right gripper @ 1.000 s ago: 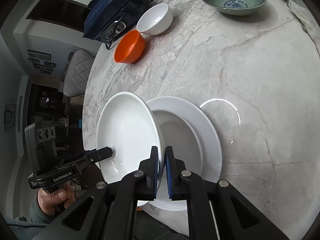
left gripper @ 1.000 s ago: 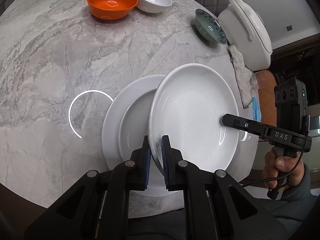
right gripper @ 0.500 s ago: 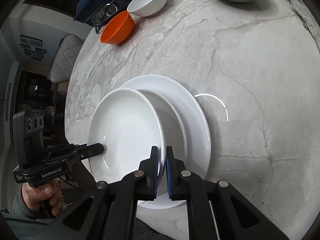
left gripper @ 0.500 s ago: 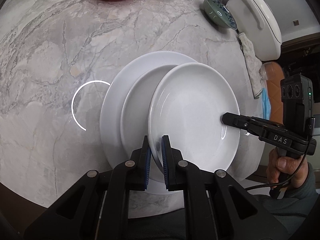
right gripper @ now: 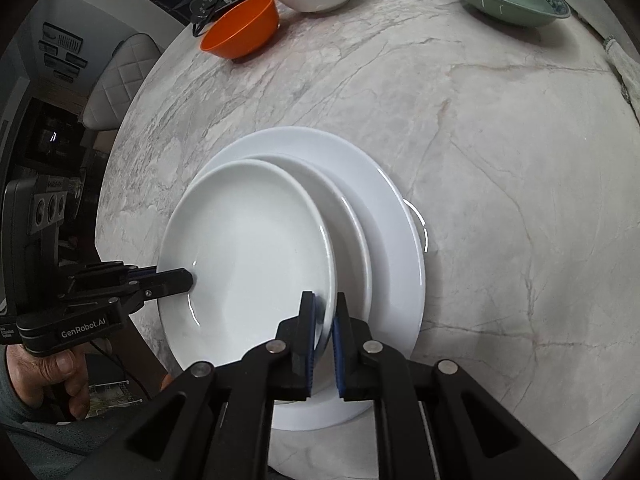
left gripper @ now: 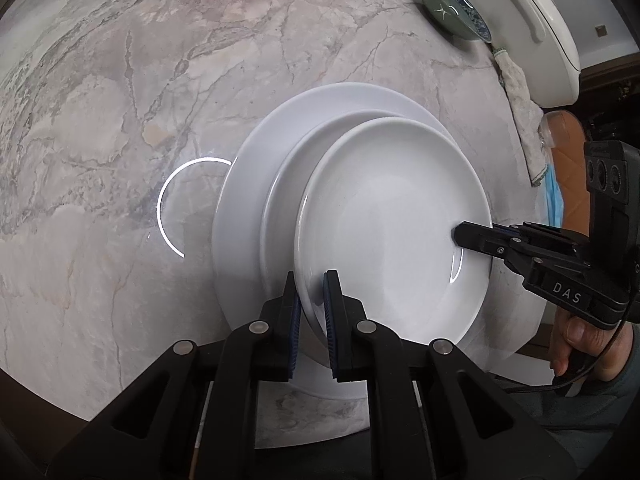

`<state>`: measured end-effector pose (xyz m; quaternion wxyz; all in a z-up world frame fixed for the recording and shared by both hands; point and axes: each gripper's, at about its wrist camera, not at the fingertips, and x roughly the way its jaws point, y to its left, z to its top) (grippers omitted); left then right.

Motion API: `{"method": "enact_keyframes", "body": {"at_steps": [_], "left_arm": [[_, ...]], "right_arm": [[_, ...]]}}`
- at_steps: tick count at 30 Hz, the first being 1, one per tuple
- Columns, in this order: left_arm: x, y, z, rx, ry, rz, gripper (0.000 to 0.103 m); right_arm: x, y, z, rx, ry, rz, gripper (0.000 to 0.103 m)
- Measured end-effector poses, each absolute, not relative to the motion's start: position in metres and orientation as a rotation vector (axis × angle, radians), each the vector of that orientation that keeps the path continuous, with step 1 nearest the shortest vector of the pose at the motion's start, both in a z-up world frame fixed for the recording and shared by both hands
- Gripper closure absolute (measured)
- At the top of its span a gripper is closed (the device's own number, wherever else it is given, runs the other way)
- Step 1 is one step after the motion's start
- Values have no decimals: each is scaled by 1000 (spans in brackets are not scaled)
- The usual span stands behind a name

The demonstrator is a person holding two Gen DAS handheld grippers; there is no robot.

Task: Organize plates and bowls
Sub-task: 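Lower the deep plate onto the stacked plates and open both tools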

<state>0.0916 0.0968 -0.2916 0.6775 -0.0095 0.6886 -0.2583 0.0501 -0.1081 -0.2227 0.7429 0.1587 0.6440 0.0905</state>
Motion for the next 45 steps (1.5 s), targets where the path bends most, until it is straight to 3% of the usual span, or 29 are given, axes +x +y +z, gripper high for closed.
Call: {"method": "enact_keyframes", "body": {"at_steps": [24,30,32,35,40,45], "left_arm": [[96,79,-297,44,1531,-561,88],[91,69,-295,71,1523,-593,71],[89,63,-294,77,1522,-611,57],[84,58,-292,103,1515,-628,45],[81,57,-289,105,1511,-635,38],[79,52,-283,143,1493,-645,28]], "right_arm": [[52,-90,-222,156,1395,191,85],[52,-84,-221,129,1394,196,76],[52,-82,-220,118,1392,197,75],[51,-81,-220,114,1391,201,75],[51,-80,-218,105,1387,202,71],[51,-73,-213,76,1381,208,58]]}}
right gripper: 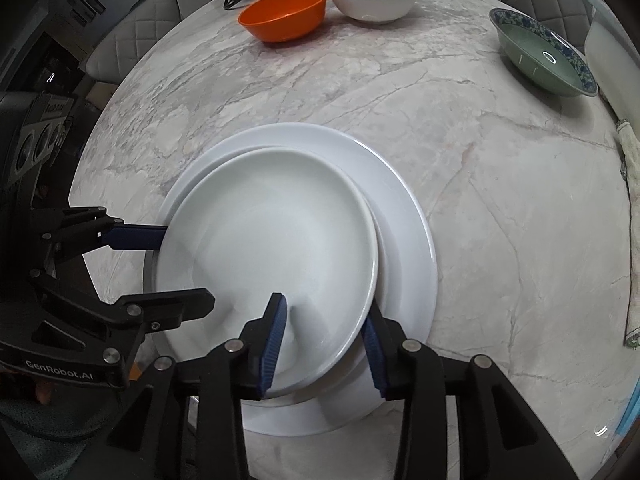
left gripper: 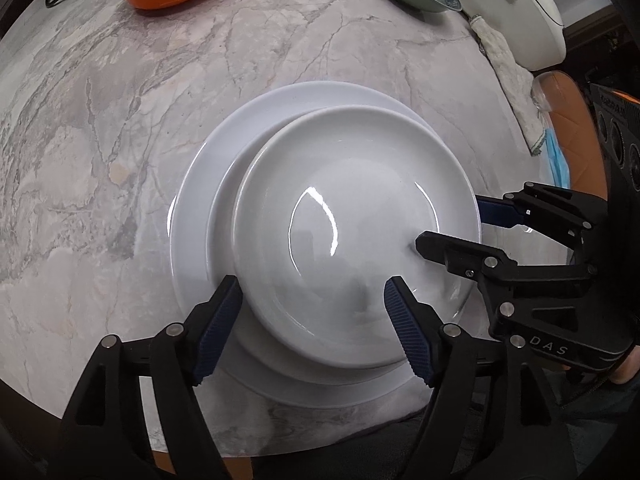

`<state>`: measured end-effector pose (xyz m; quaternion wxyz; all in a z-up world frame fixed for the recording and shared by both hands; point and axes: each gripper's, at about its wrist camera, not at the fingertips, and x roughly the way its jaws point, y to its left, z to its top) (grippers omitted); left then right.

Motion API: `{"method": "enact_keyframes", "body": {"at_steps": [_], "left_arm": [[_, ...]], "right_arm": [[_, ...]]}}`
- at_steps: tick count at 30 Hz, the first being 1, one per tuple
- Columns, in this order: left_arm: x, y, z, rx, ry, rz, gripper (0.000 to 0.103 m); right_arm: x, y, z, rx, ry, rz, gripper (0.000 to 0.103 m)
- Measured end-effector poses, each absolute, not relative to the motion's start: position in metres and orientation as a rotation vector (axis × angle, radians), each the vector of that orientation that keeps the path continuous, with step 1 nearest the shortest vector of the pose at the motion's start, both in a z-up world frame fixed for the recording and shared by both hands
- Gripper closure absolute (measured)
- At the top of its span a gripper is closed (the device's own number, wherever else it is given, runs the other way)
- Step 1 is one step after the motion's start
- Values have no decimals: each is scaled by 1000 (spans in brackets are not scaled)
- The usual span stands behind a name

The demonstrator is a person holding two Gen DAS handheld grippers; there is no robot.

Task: Organize plates and bowls
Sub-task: 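Lower the deep plate onto the stacked plates and open both tools, then move both tools to the blue-and-white patterned green bowl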

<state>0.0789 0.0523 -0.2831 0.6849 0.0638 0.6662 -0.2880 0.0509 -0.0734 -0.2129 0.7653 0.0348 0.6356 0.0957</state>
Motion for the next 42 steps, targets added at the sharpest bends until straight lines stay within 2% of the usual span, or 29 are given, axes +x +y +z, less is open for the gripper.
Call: {"method": "enact_keyframes", "body": {"at_steps": [7,9,11,12,18,26,35,40,42], "left_arm": [[81,56,-277,138,1481,-642,23],[82,57,-274,137,1476,-640,19],[83,58,-271,144,1471,-639,4],[84,57,-271,149,1474,-634,2],[88,68,-256,97,1476,-627,1],[139,64,-192,33,1272,-601,1],[248,-52,-162,60,1233,-626,1],[310,-137,-174,150,1244,-653,1],[333,-164,-183,178,1243,-658,1]], "right_arm": [[51,-73,-206,66,1364,199,50],[51,-75,-205,58,1361,181,43],[50,-81,-203,80,1356,171,37],[50,-83,-202,91,1352,166,36],[50,-96,-194,141,1322,153,36],[54,-173,-159,304,1199,26,29],[93,-272,-141,384,1082,-131,27],[134,-319,-153,610,994,-169,27],[148,-335,-163,700,974,-188,32]]}}
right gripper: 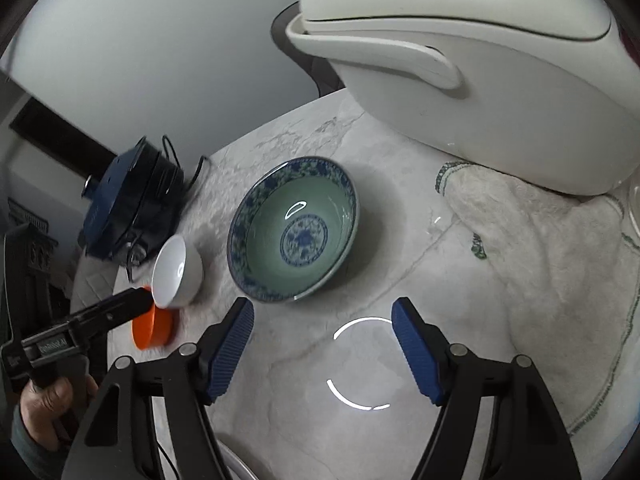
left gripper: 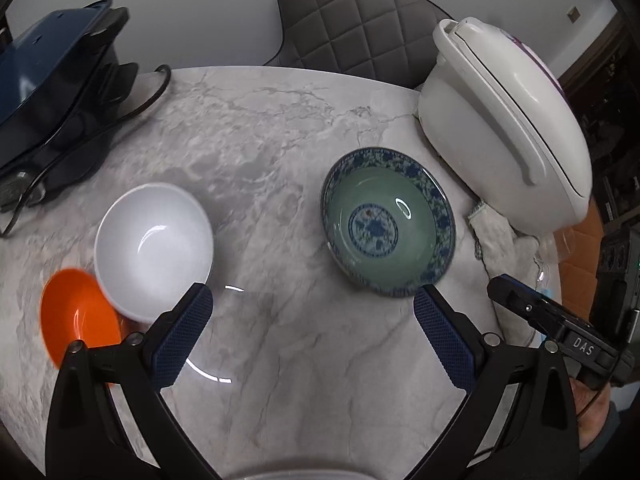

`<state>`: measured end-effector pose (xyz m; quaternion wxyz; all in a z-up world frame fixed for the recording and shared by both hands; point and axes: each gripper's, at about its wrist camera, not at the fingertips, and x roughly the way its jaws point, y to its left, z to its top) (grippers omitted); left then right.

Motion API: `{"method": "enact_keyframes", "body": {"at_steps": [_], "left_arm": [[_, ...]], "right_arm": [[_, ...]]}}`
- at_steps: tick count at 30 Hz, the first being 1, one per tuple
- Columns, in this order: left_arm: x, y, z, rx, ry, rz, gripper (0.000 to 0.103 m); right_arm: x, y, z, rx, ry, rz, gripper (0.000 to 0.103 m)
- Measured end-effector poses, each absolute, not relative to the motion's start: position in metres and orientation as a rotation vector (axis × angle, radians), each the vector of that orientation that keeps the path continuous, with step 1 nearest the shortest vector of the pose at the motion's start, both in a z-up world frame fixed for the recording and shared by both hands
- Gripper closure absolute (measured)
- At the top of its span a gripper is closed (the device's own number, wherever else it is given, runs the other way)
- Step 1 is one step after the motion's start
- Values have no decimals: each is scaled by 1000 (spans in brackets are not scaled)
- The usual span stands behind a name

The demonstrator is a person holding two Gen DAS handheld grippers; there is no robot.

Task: Organize plates and bowls
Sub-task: 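Move both tools to the blue-and-white patterned green bowl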

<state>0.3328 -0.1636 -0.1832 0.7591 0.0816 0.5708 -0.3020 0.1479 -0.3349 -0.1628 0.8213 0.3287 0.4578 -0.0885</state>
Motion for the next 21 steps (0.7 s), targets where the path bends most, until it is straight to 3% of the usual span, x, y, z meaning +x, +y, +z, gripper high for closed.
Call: {"method": "enact_keyframes", "body": {"at_steps": [9,11,13,18,20,21], "left_arm": [[389,-222,-242,222,1337,-639,7],[390,-226,-254,230,1363,-649,23],[392,-230,-263,236,1384,-662,32],[402,-235,-273,228,1392,-684,45],[404,-237,-275,233,1397,-696,59],[405,-238,-277,237,1401,-700,71]], "right_arm": [[189,-361,-209,876,977,-246,45],[194,-362,-216,884,987,-242,49],[201,-363,-221,882,996,-236,52],[208,-367,-229,896,1007,-233,57],[210,-367,-232,896,1020,-229,65],[211,-366,-234,894,1027,-225,73]]}}
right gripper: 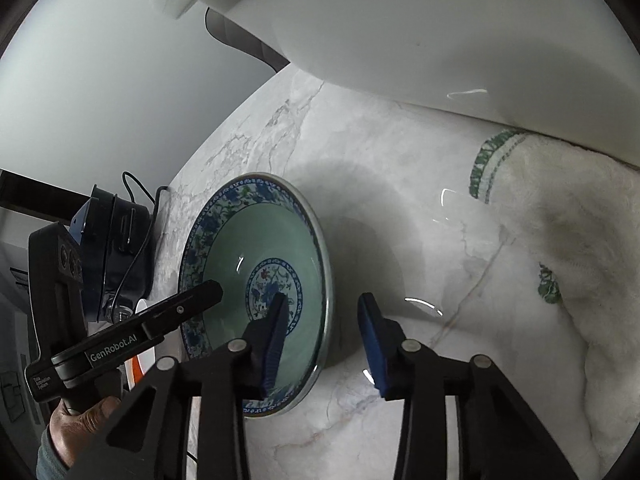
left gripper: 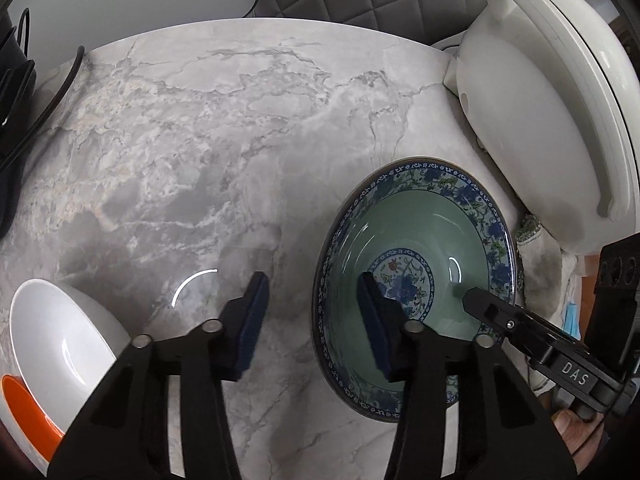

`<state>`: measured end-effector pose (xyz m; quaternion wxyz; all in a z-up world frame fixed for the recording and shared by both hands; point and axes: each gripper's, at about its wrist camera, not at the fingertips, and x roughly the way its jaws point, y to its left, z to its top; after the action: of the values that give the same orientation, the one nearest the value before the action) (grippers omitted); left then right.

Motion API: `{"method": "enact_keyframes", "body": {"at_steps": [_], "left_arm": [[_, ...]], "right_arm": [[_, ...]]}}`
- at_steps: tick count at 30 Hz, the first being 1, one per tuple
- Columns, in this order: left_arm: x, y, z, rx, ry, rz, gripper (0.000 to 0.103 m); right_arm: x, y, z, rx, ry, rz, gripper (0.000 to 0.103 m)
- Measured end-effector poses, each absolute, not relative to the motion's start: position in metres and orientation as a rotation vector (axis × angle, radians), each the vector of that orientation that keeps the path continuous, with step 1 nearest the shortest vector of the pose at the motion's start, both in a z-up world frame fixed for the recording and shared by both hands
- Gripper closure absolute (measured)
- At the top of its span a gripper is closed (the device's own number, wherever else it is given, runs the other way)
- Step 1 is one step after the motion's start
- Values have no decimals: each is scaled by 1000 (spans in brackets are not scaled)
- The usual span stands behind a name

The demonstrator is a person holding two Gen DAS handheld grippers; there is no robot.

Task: Organize plates and bowls
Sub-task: 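Move both tools to the blue-and-white patterned green bowl, then close the left tool on the patterned bowl's rim while the right tool grips it too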

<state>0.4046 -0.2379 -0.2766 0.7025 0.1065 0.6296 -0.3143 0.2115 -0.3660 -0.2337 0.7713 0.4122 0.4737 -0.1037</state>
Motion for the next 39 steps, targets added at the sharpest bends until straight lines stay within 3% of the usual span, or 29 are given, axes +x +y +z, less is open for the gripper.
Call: {"method": "enact_keyframes", "body": {"at_steps": [1,3,7,23,39], "left_arm": [[405,-239,-278,240,1408,-701,78],[406,-239,-280,234,1416,-709,78],[402,-244,-283,228,1423,-727,89],[366,-235,-257,250,1378,-751,90],[252,-186,-198,265,1328,-813,90]], "right_arm": [[212,-366,-235,892,1028,-223,77],[213,-365,-236,885,1027,-219,86],[215,-364,-237,873,1028,-212,90],[202,-357,-226,839,1048,-192,91],[115,-315,-180,743,1057,-163,90]]}}
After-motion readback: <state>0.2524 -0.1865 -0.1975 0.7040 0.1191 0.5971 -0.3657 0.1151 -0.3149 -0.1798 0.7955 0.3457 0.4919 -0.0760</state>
